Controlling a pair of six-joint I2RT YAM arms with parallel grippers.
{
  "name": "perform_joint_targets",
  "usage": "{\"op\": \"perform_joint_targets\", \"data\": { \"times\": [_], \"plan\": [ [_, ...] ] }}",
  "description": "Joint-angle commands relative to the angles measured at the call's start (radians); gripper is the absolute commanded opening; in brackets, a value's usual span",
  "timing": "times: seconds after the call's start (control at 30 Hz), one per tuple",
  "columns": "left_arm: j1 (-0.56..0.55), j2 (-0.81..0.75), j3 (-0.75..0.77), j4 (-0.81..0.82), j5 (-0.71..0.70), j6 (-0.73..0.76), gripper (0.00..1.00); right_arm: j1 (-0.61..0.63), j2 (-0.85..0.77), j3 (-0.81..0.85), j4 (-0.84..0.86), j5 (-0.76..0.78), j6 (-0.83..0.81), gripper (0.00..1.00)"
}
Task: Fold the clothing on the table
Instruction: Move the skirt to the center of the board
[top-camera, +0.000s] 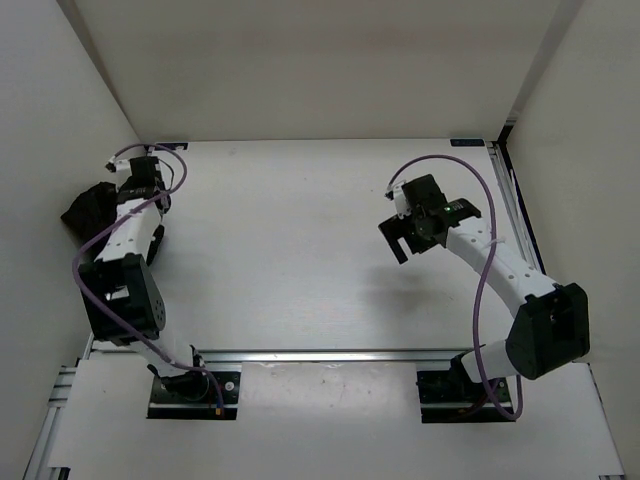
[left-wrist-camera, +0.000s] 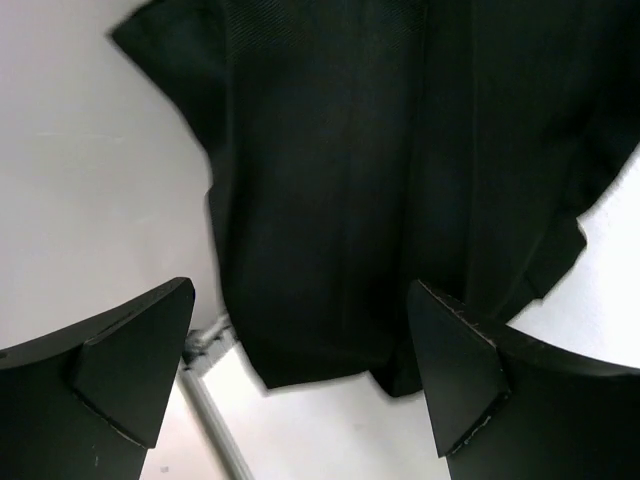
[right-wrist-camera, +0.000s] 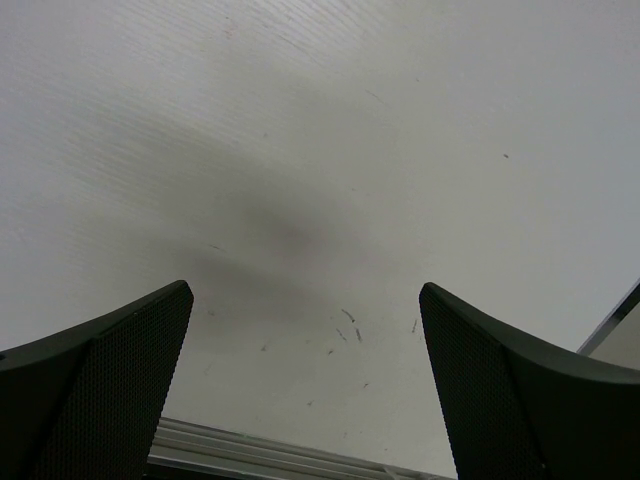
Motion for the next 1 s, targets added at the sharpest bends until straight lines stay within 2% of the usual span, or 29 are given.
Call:
{"op": "perform_joint_targets", "data": {
  "times": [0.0, 0.2, 0.47, 0.5, 0.57, 0.6, 0.63, 0.67, 0.7, 0.8, 0.83, 0.87, 0.97],
  "plan": [
    [0.025, 0.055, 0.103, -0.066, 0.078, -0.153, 0.99, -0.038, -0.011, 0.029, 0.010, -0.008, -0.011, 0.99],
    [-0.038, 0.174, 0.160, -0.051, -0.003, -0.110, 0.99, -0.094, -0.020, 0.005, -0.006, -0.010, -0.001, 0.99],
    [0.001, 0.163, 0.144, 0.017, -0.035, -0.077, 0.97, -0.094, 0.014, 0.017, 0.000, 0.006, -0.010, 1.00],
    [0.001, 0.160, 0.141, 0.022, -0.031, -0.066, 0.91, -0.095, 0.021, 0.022, -0.004, 0.003, -0.014, 0.99],
    [0.008, 0.149, 0.146, 0.045, 0.004, -0.056, 0.67, -0.077, 0.035, 0.029, 0.006, 0.016, -0.022, 0.99],
    [0.014, 0.151, 0.149, 0.045, 0.014, -0.061, 0.46, -0.069, 0.043, 0.029, 0.005, 0.020, -0.024, 0.99],
    [0.018, 0.148, 0.150, 0.045, 0.023, -0.063, 0.31, -0.063, 0.046, 0.041, 0.010, 0.024, -0.022, 0.99],
    [0.021, 0.149, 0.141, 0.046, 0.038, -0.064, 0.26, -0.058, 0.049, 0.048, 0.007, 0.030, -0.033, 0.99],
    [0.025, 0.145, 0.134, 0.048, 0.050, -0.064, 0.25, -0.049, 0.055, 0.045, 0.014, 0.026, -0.033, 0.99],
    [0.042, 0.135, 0.091, 0.051, 0.073, -0.073, 0.32, -0.045, 0.071, 0.063, 0.019, 0.038, -0.047, 0.99],
    [0.047, 0.120, 0.086, 0.052, 0.078, -0.078, 0.20, -0.048, 0.068, 0.066, 0.016, 0.047, -0.045, 1.00],
    [0.047, 0.117, 0.075, 0.054, 0.077, -0.076, 0.02, -0.054, 0.068, 0.069, 0.022, 0.049, -0.053, 1.00],
    [0.010, 0.105, 0.094, 0.055, 0.077, -0.089, 0.00, -0.048, 0.063, 0.055, 0.026, 0.059, -0.054, 1.00]
  ]
}}
